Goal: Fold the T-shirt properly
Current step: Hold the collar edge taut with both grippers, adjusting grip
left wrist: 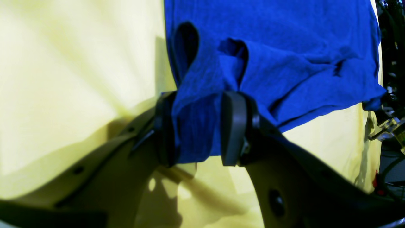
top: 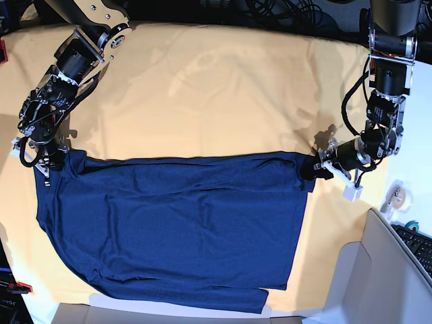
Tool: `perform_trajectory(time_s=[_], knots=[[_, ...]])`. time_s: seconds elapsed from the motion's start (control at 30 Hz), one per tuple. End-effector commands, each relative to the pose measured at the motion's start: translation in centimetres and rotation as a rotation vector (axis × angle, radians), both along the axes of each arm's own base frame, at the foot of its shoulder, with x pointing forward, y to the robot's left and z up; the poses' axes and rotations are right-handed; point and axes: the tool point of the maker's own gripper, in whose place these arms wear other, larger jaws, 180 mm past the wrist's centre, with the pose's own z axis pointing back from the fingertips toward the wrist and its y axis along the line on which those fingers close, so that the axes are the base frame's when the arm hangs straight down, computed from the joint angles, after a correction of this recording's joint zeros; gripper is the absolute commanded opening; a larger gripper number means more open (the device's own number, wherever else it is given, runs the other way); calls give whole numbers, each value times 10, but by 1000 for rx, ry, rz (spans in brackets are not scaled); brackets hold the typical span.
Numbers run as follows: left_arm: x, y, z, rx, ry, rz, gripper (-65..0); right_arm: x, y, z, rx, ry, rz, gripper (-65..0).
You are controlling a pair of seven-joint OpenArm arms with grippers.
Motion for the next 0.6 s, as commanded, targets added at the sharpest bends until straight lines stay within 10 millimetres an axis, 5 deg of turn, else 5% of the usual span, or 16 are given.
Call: perform_trajectory(time_s=[0.0, 0.57], knots=[[11, 5, 15, 2, -43, 3, -423, 4, 2, 4, 5, 1, 11, -650], [-1, -39, -11, 33, 9, -90, -423, 8, 7, 5, -10, 5, 41, -650]])
